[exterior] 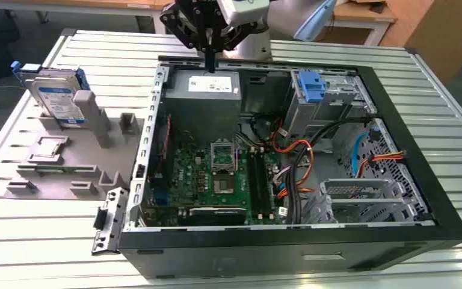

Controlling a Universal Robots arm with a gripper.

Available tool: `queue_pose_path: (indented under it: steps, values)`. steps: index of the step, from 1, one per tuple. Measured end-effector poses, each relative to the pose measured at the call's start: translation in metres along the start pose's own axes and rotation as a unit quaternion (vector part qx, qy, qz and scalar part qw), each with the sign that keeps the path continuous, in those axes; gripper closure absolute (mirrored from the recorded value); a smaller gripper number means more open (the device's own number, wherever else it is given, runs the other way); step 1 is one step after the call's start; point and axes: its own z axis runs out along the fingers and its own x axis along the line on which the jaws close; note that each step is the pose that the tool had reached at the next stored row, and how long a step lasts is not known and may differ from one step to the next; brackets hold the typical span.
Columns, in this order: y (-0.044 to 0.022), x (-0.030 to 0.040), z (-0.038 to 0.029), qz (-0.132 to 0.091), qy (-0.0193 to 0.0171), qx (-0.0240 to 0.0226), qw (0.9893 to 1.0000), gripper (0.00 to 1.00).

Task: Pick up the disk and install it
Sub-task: 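Reach for the disk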

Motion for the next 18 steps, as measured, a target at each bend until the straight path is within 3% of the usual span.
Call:
queue_pose_path:
  steps: [18]
  values:
    - [-0.0003,0.0046,-0.0001,0.0,0.0,0.0,1.0,0.9]
